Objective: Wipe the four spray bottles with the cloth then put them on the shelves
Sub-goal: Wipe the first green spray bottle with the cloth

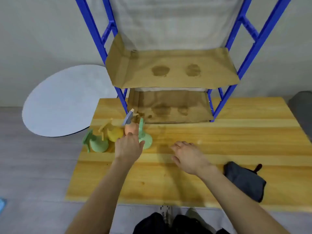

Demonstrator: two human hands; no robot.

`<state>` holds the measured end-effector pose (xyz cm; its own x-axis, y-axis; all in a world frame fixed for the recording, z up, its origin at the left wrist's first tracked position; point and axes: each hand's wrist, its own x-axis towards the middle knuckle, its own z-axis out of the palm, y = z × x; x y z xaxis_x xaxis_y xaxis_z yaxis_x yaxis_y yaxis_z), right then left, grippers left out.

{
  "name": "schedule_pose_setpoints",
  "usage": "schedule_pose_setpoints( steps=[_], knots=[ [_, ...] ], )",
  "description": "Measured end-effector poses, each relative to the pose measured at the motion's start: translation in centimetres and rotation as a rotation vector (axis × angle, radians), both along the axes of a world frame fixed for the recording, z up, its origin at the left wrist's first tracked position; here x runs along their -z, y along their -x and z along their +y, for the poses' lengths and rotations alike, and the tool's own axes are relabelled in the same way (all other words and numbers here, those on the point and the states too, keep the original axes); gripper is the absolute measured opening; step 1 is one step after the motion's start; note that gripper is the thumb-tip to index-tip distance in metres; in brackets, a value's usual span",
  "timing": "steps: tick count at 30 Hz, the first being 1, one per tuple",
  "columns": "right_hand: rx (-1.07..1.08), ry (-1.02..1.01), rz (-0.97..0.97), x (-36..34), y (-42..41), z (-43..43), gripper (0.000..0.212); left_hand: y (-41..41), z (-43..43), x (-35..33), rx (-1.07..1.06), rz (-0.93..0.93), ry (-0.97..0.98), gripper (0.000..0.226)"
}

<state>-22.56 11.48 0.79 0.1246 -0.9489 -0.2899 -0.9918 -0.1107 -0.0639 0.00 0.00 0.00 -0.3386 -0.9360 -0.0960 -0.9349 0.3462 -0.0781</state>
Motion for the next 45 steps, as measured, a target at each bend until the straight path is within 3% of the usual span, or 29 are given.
schedule_pose_setpoints(
  steps=[4, 8, 13, 17, 22, 28, 32, 36, 39, 42, 45],
  knots=[
    [0.089, -0.034, 0.026, 1.7, 1.9, 1.8, 0.042, 2.6, -3.2, 1.4, -0.180, 0.118, -0.016, 0.064],
    [0.230, -0.054, 0.036, 3.5, 4.2, 4.6, 0.042, 4.3, -4.0, 2.5, -0.210, 0.082, -0.021, 0.043],
    [0.546, -0.101, 0.071, 6.1, 8.2, 10.0, 0.041, 8.5, -2.3, 1.8, -0.058, -0.100, 0.063, 0.026],
    [0.862, -0.108, 0.099, 7.8, 11.4, 14.6, 0.048, 12.4, -0.2, 2.2, 0.069, 0.000, -0.017, 0.027],
    [1.067, -0.119, 0.044, 10.3, 14.6, 16.6, 0.065, 16.2, 2.9, 2.9, 0.234, 0.086, -0.056, 0.026],
    [1.058, -0.197, 0.071, 13.4, 14.2, 13.9, 0.101, 18.0, 5.8, 4.3, 0.326, 0.109, -0.059, 0.025],
    [0.954, -0.202, 0.131, 15.3, 12.8, 12.3, 0.085, 17.0, 6.7, 4.5, 0.286, 0.155, -0.037, 0.029],
    [0.720, -0.123, 0.093, 16.2, 10.8, 11.5, 0.064, 15.8, 7.7, 4.8, 0.229, 0.184, -0.018, 0.026],
    [0.607, -0.100, 0.015, 17.0, 9.5, 11.2, 0.066, 15.4, 8.3, 5.0, 0.175, 0.220, -0.022, 0.027],
    [0.616, -0.119, 0.054, 17.2, 9.1, 10.6, 0.074, 15.7, 8.3, 5.2, 0.154, 0.240, -0.022, 0.029],
    [0.647, -0.097, 0.110, 17.4, 9.0, 10.1, 0.054, 15.9, 8.2, 5.5, 0.147, 0.259, -0.023, 0.029]
  ],
)
